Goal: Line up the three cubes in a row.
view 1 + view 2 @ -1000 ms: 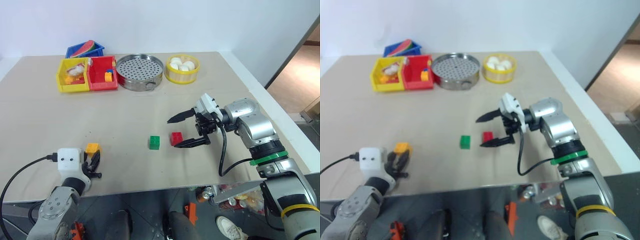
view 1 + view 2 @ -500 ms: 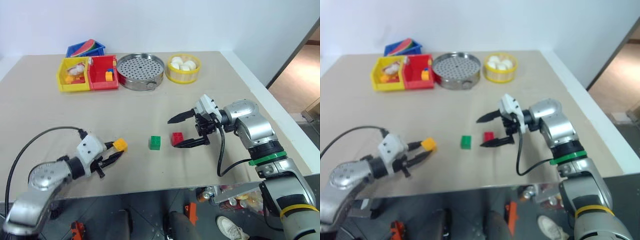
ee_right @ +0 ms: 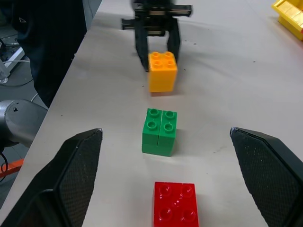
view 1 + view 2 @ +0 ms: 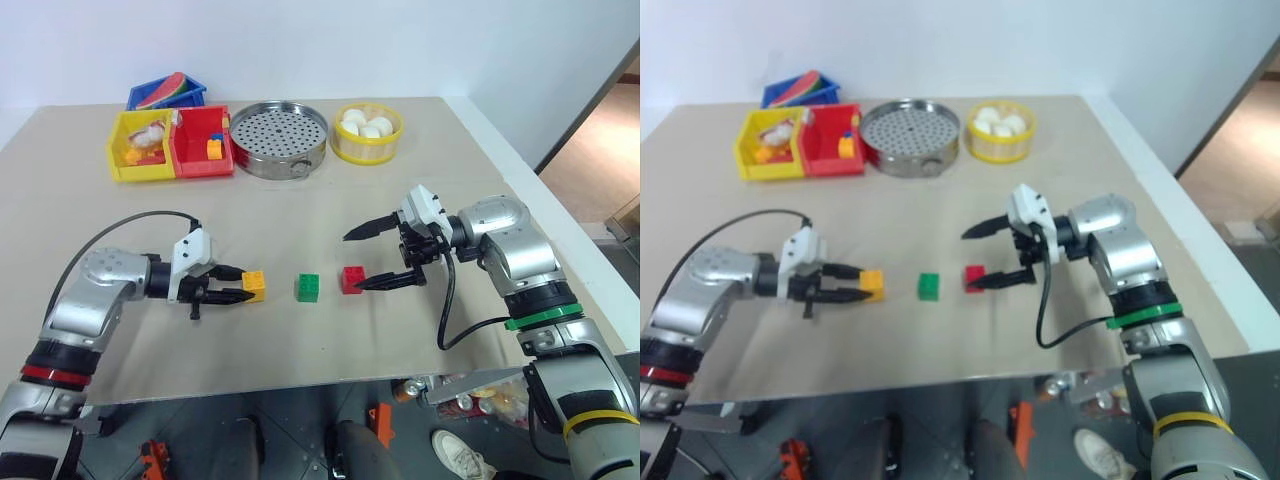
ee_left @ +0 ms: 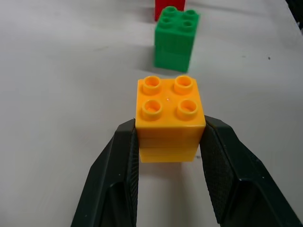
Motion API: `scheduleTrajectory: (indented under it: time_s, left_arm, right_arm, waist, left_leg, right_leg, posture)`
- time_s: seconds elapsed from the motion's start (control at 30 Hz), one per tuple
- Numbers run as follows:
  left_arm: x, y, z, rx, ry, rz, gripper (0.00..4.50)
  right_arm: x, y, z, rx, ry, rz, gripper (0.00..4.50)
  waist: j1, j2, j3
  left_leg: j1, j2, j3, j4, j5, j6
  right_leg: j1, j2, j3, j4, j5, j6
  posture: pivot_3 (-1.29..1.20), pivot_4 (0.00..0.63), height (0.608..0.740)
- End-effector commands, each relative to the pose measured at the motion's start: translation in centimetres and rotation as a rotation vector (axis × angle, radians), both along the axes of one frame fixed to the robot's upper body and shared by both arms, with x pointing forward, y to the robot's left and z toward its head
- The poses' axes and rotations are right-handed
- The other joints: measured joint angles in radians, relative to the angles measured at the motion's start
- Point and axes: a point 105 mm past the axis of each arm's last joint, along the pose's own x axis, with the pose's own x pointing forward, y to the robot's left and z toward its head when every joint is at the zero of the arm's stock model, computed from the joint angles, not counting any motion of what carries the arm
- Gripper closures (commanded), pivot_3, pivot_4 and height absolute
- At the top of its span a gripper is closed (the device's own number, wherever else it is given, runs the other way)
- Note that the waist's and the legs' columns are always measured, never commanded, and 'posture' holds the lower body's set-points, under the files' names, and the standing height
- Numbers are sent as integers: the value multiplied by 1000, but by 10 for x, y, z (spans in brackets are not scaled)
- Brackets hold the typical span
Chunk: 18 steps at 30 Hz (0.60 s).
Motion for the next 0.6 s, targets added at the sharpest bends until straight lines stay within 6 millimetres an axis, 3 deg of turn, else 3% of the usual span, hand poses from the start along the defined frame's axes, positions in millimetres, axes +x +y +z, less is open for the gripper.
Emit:
scheduleTrajectory:
  time_s: [0.03, 0.6]
  left_arm:
    - [2, -2, 0, 23, -31, -48, 3226]
    - [9, -7, -7, 32, -88, -71, 3226]
  right_arm:
    - [-2, -6, 13, 17, -53, -16, 0]
    - [2, -5, 15, 27, -50, -52, 0]
  waist:
    - [-1, 0, 0]
    - [0, 0, 0]
  left_leg:
    - [0, 0, 0, 0, 0, 0]
    - [0, 0, 0, 12, 0, 0]
  right_leg:
    - [0, 0, 0, 0, 0, 0]
    - [0, -1, 1, 11, 1, 0]
  posture:
    - [0, 150, 740]
    - [0, 150, 740]
